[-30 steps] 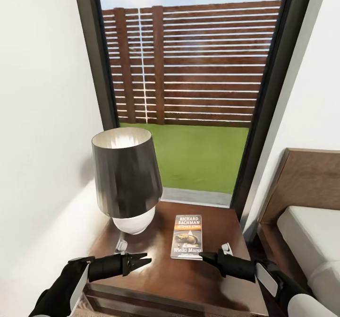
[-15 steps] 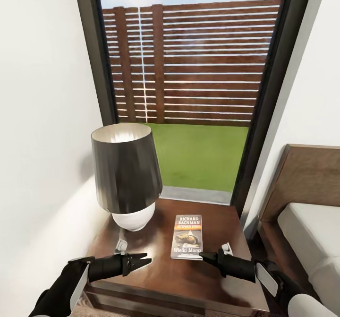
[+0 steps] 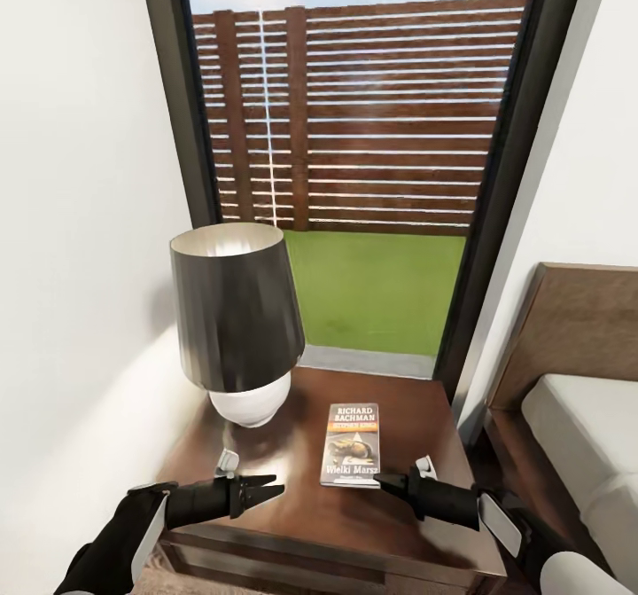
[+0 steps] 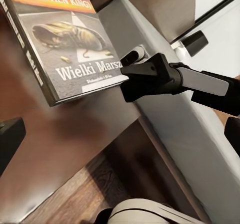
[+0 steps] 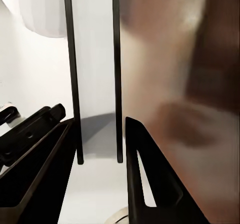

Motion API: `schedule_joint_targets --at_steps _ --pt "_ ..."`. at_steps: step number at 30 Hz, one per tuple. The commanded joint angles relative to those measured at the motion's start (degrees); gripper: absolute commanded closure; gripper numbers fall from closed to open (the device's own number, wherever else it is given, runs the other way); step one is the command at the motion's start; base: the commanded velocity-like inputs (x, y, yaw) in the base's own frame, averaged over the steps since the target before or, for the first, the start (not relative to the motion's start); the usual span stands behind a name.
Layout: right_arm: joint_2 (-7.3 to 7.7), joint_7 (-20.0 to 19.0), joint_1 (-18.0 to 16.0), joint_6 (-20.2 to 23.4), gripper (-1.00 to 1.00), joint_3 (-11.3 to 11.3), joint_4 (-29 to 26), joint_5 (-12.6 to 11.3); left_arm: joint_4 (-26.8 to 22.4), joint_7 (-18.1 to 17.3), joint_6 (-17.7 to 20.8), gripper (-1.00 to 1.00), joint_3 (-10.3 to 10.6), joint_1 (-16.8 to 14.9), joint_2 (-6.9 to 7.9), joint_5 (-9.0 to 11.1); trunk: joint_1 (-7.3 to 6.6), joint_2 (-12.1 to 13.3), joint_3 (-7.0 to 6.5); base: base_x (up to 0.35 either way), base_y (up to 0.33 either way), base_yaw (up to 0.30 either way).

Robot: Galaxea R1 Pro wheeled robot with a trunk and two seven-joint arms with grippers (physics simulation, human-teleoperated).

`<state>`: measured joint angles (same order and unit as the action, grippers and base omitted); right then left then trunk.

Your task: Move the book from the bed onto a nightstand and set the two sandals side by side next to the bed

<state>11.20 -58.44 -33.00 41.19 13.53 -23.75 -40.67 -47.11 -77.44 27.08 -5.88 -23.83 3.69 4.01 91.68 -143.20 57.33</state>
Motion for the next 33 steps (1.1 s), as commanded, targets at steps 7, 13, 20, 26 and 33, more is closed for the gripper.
schedule_joint_targets --at_steps 7,13,20,26,33 --pt "0.04 0.0 -0.04 0.39 1.0 0.26 -0.01 -0.55 0.0 -0.2 0.6 -1.0 -0.03 -0.06 0.01 0.13 0.07 -0.08 0.72 0.0 0.0 0.0" --pt "0.03 -0.02 -0.04 0.38 1.0 0.26 0.01 -0.57 0.0 -0.24 0.6 -1.0 -0.07 -0.06 0.0 0.14 0.15 -0.12 1.39 0.0 0.0 0.0" --pt "0.04 -0.09 -0.04 0.38 1.0 0.26 0.02 -0.64 0.0 -0.25 0.6 -1.0 -0.08 -0.04 0.04 0.18 0.15 -0.12 1.39 0.0 0.0 0.0" --pt "-0.03 -0.11 -0.04 0.38 1.0 0.26 -0.12 -0.64 0.0 -0.23 0.6 -1.0 -0.04 -0.06 0.01 0.2 0.15 -0.12 1.39 0.0 0.0 0.0" --pt "-0.04 -0.18 -0.04 0.38 1.0 0.26 -0.12 -0.64 0.0 -0.22 0.6 -1.0 -0.02 -0.04 0.01 0.14 0.25 -0.17 2.27 0.0 0.0 0.0"
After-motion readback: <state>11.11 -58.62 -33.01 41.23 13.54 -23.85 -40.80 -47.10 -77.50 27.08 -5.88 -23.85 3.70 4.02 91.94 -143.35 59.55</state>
